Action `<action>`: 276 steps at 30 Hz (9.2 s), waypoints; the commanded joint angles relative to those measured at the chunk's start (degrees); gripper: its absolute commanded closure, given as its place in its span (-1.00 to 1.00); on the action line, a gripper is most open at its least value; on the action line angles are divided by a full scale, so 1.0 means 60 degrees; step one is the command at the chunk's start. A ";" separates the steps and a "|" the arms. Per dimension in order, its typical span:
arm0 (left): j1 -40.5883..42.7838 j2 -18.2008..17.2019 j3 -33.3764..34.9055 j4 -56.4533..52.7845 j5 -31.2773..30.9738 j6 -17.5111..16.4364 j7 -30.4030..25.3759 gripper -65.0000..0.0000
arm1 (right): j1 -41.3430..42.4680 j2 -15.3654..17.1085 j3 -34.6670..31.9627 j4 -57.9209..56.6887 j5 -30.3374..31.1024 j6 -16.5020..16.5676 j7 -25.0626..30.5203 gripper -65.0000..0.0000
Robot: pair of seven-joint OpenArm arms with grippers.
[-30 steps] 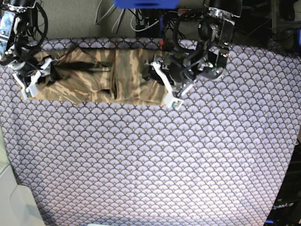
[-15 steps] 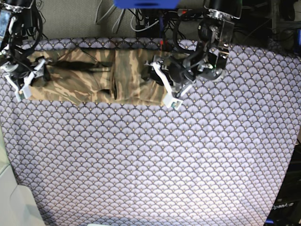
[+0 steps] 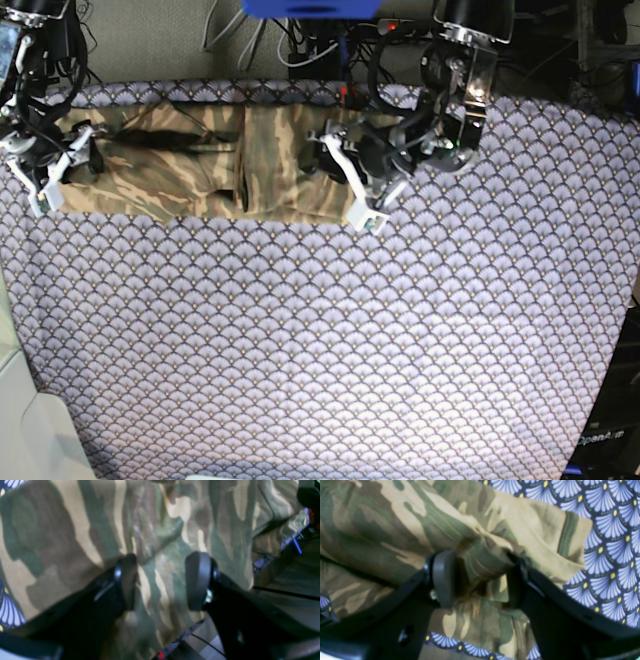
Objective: Fold the T-shirt properly
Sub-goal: 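Hold the folded strip with the left gripper while the right gripper adjusts its end, then grasp the strip end with the right gripper and fold it toward the left gripper, then release the folded bundle and raise both grippers away from it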
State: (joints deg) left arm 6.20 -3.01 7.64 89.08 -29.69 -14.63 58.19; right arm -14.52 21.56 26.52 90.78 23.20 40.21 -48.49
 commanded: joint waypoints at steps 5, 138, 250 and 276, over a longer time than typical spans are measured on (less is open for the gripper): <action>0.0059 -0.0034 0.0009 0.0018 0.0224 0.0102 0.0330 0.03 | 0.0025 0.0296 0.0026 0.0174 0.0126 -0.0034 0.0118 -0.01; -0.0220 -0.0034 0.0009 0.0106 0.0136 0.0102 0.0448 0.03 | 0.2179 0.0121 0.1829 -0.3533 0.0199 -0.0034 -0.1493 0.56; 0.0410 -0.1382 -0.4006 0.1044 -0.1769 0.0029 0.1400 0.03 | 0.1769 -0.4744 -0.4736 0.3294 0.4551 -0.0034 -0.4995 1.00; 0.1202 -0.1763 -0.4592 0.1674 -0.1755 0.0014 0.1415 0.03 | 0.2853 -0.4407 -0.5703 -0.0017 0.4551 -0.0034 -0.3369 1.00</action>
State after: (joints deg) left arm 13.76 -12.86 -19.64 98.04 -39.27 -14.39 67.18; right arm 1.39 -4.58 -7.64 89.69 48.36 39.81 -70.48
